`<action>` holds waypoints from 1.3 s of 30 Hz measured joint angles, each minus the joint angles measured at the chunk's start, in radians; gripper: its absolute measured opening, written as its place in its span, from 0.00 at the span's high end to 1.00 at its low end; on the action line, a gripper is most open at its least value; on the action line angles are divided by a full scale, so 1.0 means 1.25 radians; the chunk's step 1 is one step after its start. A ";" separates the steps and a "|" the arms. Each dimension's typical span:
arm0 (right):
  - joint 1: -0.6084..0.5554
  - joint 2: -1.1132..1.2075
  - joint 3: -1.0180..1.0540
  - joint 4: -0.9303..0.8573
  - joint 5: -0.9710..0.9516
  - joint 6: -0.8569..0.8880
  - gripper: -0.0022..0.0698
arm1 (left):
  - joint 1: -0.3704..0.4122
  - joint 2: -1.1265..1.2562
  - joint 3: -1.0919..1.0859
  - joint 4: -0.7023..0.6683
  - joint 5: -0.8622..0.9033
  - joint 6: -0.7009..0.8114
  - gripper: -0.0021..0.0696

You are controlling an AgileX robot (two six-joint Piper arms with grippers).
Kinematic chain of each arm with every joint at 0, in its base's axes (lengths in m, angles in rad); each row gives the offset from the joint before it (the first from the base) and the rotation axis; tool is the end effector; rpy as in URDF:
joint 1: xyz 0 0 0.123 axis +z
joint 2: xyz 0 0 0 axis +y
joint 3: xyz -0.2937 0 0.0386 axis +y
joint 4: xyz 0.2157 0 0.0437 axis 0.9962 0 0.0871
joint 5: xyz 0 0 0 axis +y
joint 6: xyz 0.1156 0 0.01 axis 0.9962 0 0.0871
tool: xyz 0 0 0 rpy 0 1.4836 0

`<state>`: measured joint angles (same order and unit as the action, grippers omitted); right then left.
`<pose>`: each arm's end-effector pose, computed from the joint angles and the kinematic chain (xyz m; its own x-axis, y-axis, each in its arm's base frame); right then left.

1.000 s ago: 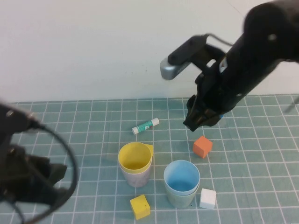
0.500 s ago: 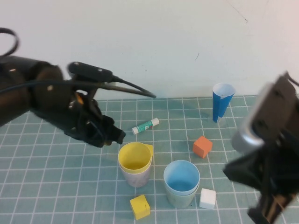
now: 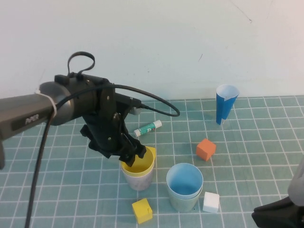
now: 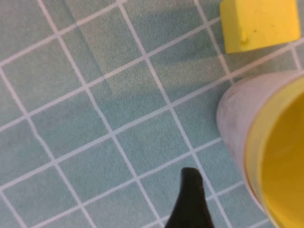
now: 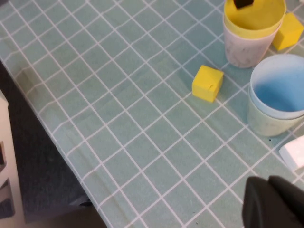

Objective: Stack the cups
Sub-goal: Pick up the pink cup, then place the pink cup on the blue cup

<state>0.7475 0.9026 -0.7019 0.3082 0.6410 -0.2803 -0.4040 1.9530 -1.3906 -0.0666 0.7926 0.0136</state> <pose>0.0981 0.1196 0.3010 -0.4663 -0.4731 -0.7475 -0.7821 0.6153 0.0984 0.3525 -0.1567 0.1925 -0.8903 0.3446 -0.2978 0.3764 0.9248 -0.0551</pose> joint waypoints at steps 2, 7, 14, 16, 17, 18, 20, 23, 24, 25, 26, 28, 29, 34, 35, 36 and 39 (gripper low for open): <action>0.000 -0.006 0.000 0.002 -0.001 0.000 0.97 | 0.000 0.026 -0.006 -0.004 -0.005 -0.007 0.31; 0.000 -0.008 0.001 0.007 0.004 0.000 0.97 | 0.000 0.082 -0.007 -0.031 -0.020 -0.019 0.40; 0.000 -0.008 0.001 0.011 0.034 0.003 0.97 | 0.000 0.072 -0.007 -0.034 -0.035 0.000 0.91; 0.000 -0.008 0.001 0.011 0.037 0.003 0.97 | 0.000 0.036 -0.009 -0.024 -0.029 0.001 0.94; 0.000 -0.008 0.001 0.011 0.039 0.003 0.97 | 0.000 0.013 -0.011 -0.020 -0.023 0.003 0.94; 0.000 -0.008 0.001 0.011 0.039 0.003 0.97 | 0.000 -0.009 -0.014 -0.018 -0.017 0.002 0.94; 0.000 -0.008 0.001 0.011 0.039 0.003 0.97 | 0.000 -0.071 -0.022 -0.015 0.012 0.005 0.94; 0.000 -0.008 0.001 0.007 0.039 0.003 0.97 | -0.005 -0.166 -0.030 -0.023 0.069 0.022 0.94; 0.000 -0.008 0.001 0.003 0.039 0.003 0.97 | -0.013 -0.191 -0.030 -0.028 0.085 0.028 0.94; 0.000 -0.008 0.001 -0.001 0.039 0.003 0.97 | -0.024 -0.224 -0.030 -0.033 0.105 0.031 0.95; 0.000 -0.008 0.001 -0.008 0.037 0.003 0.97 | -0.039 -0.247 -0.030 -0.037 0.123 0.039 0.95; 0.000 -0.008 0.001 -0.013 0.034 0.003 0.97 | -0.073 -0.276 -0.031 -0.039 0.149 0.050 0.95; 0.000 -0.008 0.001 -0.015 0.031 0.003 0.97 | -0.092 -0.285 -0.031 -0.042 0.157 0.053 0.95; 0.000 -0.008 0.001 -0.017 0.031 0.003 0.97 | -0.183 -0.275 -0.031 -0.042 0.136 0.062 0.95; 0.000 -0.008 0.001 -0.017 0.031 0.003 0.97 | -0.199 -0.264 -0.031 -0.046 0.125 0.062 0.95; 0.000 -0.008 0.001 -0.017 0.035 0.003 0.97 | -0.211 -0.252 -0.031 -0.051 0.117 0.062 0.95; 0.000 -0.008 0.001 -0.017 0.045 0.003 0.97 | -0.222 -0.215 -0.031 -0.053 0.090 0.062 0.95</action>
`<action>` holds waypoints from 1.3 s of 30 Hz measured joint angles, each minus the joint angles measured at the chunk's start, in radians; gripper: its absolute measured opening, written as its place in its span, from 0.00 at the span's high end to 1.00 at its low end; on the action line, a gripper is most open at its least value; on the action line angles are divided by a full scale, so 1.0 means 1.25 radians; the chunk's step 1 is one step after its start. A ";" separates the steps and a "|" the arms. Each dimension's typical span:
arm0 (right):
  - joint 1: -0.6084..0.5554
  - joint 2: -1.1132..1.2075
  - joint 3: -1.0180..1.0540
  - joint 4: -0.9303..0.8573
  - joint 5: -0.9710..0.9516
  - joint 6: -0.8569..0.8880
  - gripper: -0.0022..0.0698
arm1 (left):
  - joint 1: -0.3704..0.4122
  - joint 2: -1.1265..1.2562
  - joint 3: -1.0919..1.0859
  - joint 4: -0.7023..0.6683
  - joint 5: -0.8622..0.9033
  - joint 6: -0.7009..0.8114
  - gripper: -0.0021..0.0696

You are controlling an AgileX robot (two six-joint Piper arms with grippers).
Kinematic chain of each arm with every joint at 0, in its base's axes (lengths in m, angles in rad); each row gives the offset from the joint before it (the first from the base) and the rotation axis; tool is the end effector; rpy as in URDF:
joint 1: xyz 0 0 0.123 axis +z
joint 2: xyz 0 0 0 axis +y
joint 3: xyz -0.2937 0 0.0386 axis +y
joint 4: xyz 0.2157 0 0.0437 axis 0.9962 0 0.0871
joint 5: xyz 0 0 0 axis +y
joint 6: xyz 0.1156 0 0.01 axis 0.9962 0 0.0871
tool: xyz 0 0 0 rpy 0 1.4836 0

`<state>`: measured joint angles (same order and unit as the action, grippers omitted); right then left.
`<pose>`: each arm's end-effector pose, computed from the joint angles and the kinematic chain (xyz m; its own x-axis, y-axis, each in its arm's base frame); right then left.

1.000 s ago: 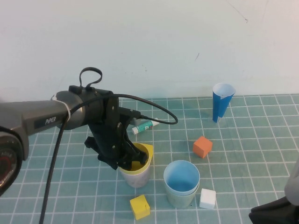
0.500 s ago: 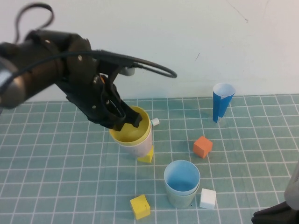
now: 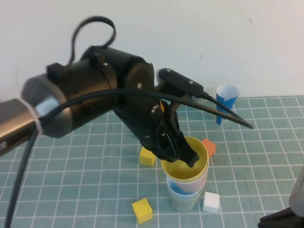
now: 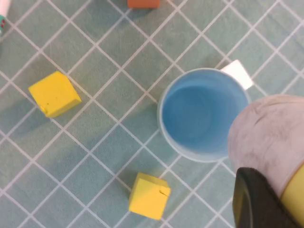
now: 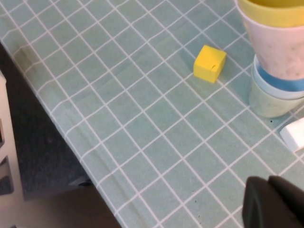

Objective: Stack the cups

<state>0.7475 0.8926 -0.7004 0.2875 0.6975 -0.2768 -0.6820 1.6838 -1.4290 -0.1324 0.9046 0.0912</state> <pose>0.0932 0.1153 0.2971 -0.4749 -0.5125 -0.7154 -0.7900 0.6065 0.0899 0.2616 -0.2279 0.2972 -0.6741 0.5590 -0.4827 0.6719 0.7355 -0.0866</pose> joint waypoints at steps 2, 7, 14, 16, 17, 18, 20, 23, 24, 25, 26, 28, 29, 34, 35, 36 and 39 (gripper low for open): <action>0.000 0.000 0.000 0.000 0.012 0.000 0.97 | 0.000 0.030 0.000 0.008 -0.012 -0.008 0.95; 0.000 0.000 0.000 0.000 0.038 0.000 0.97 | 0.000 0.087 0.000 0.077 -0.044 -0.080 0.95; 0.000 0.000 0.000 -0.001 0.054 0.006 0.97 | 0.000 0.117 0.000 0.096 -0.091 -0.101 0.94; 0.000 0.000 0.000 -0.005 0.055 0.015 0.97 | 0.000 0.125 0.000 0.096 -0.095 -0.101 0.94; 0.000 0.000 0.000 -0.005 0.055 0.016 0.97 | 0.000 0.132 0.000 0.096 -0.095 -0.101 0.92; 0.000 0.000 0.000 -0.007 0.055 0.016 0.97 | 0.000 0.135 0.000 0.096 -0.095 -0.101 0.89; 0.000 -0.002 0.000 -0.007 0.055 0.018 0.97 | 0.000 0.141 0.000 0.095 -0.095 -0.101 0.77; 0.000 -0.019 0.002 -0.012 0.047 0.019 0.97 | 0.000 0.140 0.000 0.095 -0.102 -0.103 0.52; 0.000 -0.032 0.005 -0.014 0.034 0.019 0.97 | 0.000 0.138 0.000 0.096 -0.106 -0.103 0.46; 0.000 -0.052 0.009 -0.014 0.014 0.019 0.97 | 0.000 0.132 0.000 0.100 -0.110 -0.103 0.42; 0.000 -0.070 0.016 -0.015 -0.008 0.019 0.97 | 0.000 0.121 0.000 0.106 -0.115 -0.103 0.40; 0.000 -0.130 0.033 -0.021 -0.049 0.019 0.97 | 0.000 0.088 0.000 0.130 -0.129 -0.106 0.45; 0.000 -0.164 0.041 -0.026 -0.058 0.019 0.97 | 0.000 0.065 0.000 0.143 -0.137 -0.113 0.51; 0.000 -0.339 0.089 -0.084 -0.071 0.033 0.97 | 0.000 -0.085 0.032 0.156 -0.194 -0.135 0.89; 0.000 -0.366 0.098 -0.097 -0.071 0.036 0.97 | 0.000 -0.125 0.050 0.146 -0.207 -0.141 0.92; 0.000 -0.399 0.109 -0.116 -0.071 0.045 0.97 | 0.000 -0.165 0.068 0.136 -0.216 -0.142 0.93; 0.000 -0.484 0.133 -0.177 -0.071 0.078 0.97 | 0.000 -0.291 0.158 0.114 -0.240 -0.148 0.96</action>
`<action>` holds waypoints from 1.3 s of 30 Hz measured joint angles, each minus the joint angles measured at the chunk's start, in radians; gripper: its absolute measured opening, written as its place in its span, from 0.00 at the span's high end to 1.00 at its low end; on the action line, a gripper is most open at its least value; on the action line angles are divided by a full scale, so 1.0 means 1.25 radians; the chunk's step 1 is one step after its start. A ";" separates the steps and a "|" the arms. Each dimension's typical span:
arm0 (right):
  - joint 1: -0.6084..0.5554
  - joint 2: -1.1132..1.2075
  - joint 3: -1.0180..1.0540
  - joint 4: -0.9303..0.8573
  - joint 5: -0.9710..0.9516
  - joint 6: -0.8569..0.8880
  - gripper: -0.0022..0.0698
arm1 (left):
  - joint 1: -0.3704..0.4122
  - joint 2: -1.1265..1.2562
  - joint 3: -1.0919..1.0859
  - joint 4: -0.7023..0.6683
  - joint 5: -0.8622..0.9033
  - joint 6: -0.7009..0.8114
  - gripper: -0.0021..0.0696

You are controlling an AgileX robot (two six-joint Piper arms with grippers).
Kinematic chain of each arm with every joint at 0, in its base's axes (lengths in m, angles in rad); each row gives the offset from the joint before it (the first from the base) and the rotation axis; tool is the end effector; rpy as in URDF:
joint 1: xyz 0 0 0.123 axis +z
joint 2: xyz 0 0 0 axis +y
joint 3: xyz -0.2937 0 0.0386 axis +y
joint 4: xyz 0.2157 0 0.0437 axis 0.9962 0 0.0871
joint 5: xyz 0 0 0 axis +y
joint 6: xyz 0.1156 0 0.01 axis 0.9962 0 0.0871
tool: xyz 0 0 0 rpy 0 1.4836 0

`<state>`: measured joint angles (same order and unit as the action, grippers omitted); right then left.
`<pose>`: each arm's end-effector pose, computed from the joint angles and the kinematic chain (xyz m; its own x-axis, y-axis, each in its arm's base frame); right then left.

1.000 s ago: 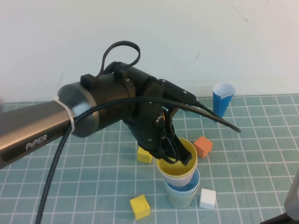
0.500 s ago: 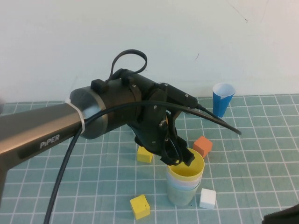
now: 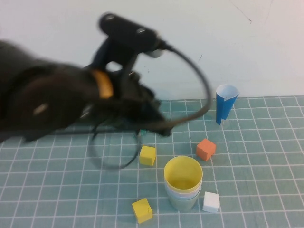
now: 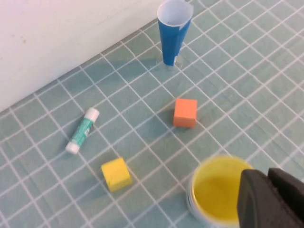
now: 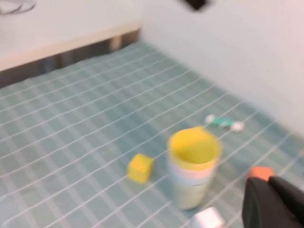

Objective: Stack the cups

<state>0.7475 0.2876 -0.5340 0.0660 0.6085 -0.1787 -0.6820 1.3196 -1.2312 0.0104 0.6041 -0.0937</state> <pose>0.0259 0.0300 0.3069 -0.1091 -0.2704 -0.9565 -0.7251 0.6799 -0.1095 0.2166 -0.1750 0.3755 -0.4934 0.2911 -0.8197 0.5867 0.8070 -0.0666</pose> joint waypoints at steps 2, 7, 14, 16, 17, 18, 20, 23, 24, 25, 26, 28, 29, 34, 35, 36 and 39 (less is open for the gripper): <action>0.000 -0.037 0.011 -0.042 0.002 0.029 0.97 | 0.000 -0.076 0.069 -0.001 -0.018 -0.002 0.96; 0.000 -0.073 0.021 -0.138 0.007 0.060 0.97 | 0.000 -0.277 0.291 -0.008 -0.100 -0.044 0.97; 0.000 -0.074 0.022 -0.247 0.007 0.065 0.97 | 0.000 -0.561 0.568 -0.008 -0.190 -0.115 0.97; 0.000 -0.074 0.022 -0.275 0.006 0.078 0.97 | 0.000 -0.615 0.613 -0.008 -0.191 -0.120 0.97; 0.000 -0.074 0.022 -0.282 0.006 0.085 0.97 | 0.000 -0.642 0.634 -0.001 -0.192 -0.119 0.97; 0.000 -0.074 0.022 -0.287 0.006 0.094 0.97 | 0.000 -0.665 0.648 0.003 -0.192 -0.119 0.97; 0.000 -0.074 0.026 -0.292 0.006 0.117 0.97 | 0.000 -0.700 0.678 0.013 -0.199 -0.119 0.97; 0.000 -0.071 0.045 -0.290 0.005 0.147 0.97 | 0.000 -0.724 0.710 0.016 -0.206 -0.119 0.97; 0.000 -0.067 0.053 -0.287 0.001 0.152 0.97 | 0.000 -0.726 0.717 0.017 -0.206 -0.119 0.97; 0.000 -0.063 0.063 -0.282 -0.006 0.158 0.97 | 0.000 -0.726 0.723 0.017 -0.208 -0.120 0.97; 0.000 -0.057 0.076 -0.277 -0.012 0.162 0.97 | 0.000 -0.726 0.728 0.017 -0.208 -0.120 0.97; 0.000 -0.048 0.101 -0.274 -0.030 0.165 0.97 | 0.000 -0.726 0.735 0.017 -0.206 -0.120 0.97; 0.000 -0.041 0.113 -0.274 -0.040 0.165 0.97 | 0.000 -0.726 0.737 0.017 -0.199 -0.120 0.97; 0.000 -0.025 0.134 -0.274 -0.086 0.167 0.97 | 0.000 -0.726 0.738 0.017 -0.170 -0.120 0.97; 0.000 -0.025 0.134 -0.274 -0.093 0.167 0.97 | 0.000 -0.726 0.738 0.017 -0.166 -0.124 0.97; 0.000 -0.025 0.134 -0.274 -0.097 0.167 0.97 | 0.000 -0.726 0.738 0.017 -0.162 -0.124 0.97; 0.000 -0.025 0.138 -0.274 -0.099 0.167 0.97 | 0.000 -0.726 0.738 0.017 -0.153 -0.124 0.97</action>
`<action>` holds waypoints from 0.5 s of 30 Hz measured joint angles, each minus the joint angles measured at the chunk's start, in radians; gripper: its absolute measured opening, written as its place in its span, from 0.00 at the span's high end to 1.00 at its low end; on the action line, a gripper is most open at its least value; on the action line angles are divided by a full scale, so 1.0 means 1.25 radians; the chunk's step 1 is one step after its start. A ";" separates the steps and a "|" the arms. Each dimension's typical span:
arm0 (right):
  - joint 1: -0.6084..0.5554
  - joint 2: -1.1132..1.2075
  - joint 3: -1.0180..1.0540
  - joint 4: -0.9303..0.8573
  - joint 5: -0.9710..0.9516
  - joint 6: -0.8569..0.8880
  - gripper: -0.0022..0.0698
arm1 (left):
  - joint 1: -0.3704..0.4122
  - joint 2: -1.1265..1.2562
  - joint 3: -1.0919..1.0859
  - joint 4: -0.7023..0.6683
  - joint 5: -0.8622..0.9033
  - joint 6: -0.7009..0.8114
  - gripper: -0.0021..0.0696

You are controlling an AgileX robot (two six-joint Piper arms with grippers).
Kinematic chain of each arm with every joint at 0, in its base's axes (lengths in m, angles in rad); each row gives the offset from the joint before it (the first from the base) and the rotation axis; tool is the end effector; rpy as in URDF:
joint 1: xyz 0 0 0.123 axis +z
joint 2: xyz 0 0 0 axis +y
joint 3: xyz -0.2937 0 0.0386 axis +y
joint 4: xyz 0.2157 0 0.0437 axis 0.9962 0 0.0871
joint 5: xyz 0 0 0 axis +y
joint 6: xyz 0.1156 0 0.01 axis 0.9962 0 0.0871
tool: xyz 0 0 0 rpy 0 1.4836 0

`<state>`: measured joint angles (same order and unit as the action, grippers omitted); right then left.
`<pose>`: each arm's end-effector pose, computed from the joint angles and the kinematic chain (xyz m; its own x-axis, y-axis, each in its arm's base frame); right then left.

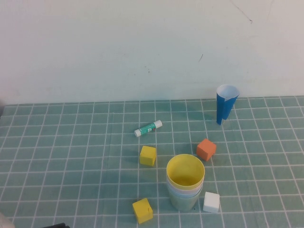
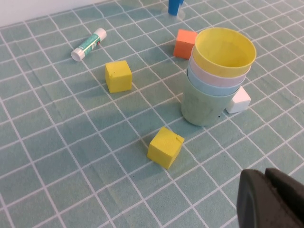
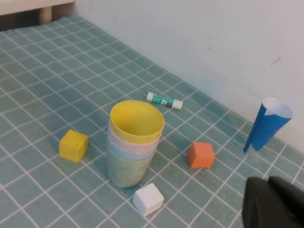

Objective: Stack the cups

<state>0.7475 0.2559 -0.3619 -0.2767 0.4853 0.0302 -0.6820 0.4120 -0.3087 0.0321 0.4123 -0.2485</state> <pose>0.0439 0.0205 0.2695 -0.0702 -0.3548 -0.9323 -0.6136 0.7522 -0.2401 0.0560 -0.0435 0.2489 -0.4497 0.0852 -0.8891 0.5363 0.8218 -0.1925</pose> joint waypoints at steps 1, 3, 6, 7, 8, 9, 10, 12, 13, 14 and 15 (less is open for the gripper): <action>0.000 0.000 0.000 0.000 0.002 0.000 0.97 | 0.000 0.000 0.000 0.000 0.002 0.000 0.97; 0.000 0.000 0.002 0.000 0.003 0.000 0.97 | 0.000 0.000 0.000 0.000 0.002 0.000 0.97; 0.000 0.000 0.002 0.000 0.007 0.000 0.97 | 0.000 0.000 0.000 0.000 0.004 0.000 0.97; 0.000 0.000 0.002 0.000 0.007 0.000 0.97 | 0.000 0.000 0.000 0.000 0.004 0.000 0.97; 0.000 0.000 0.002 0.000 0.007 0.001 0.97 | 0.000 0.000 0.000 0.000 0.004 0.000 0.97; 0.000 0.000 0.002 0.000 0.007 0.001 0.97 | 0.000 0.000 0.000 0.000 0.004 0.000 0.97; 0.000 0.000 0.002 0.000 0.007 0.001 0.97 | 0.000 0.000 0.000 0.000 0.004 0.000 0.97; 0.000 0.000 0.002 -0.002 0.015 0.001 0.97 | 0.000 0.000 0.000 0.000 0.004 0.000 0.97; 0.000 0.000 0.002 -0.014 0.027 0.001 0.97 | 0.000 0.000 0.000 0.000 0.004 0.000 0.97; 0.000 0.000 0.002 -0.033 0.045 0.001 0.97 | 0.000 0.000 0.000 0.000 0.004 0.000 0.97; 0.000 0.000 0.002 -0.051 0.058 0.001 0.97 | 0.000 0.000 0.000 0.000 0.004 0.000 0.97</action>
<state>0.7475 0.2559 -0.3592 -0.3410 0.5579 0.0319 -0.6820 0.4120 -0.3081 0.0321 0.4175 -0.2485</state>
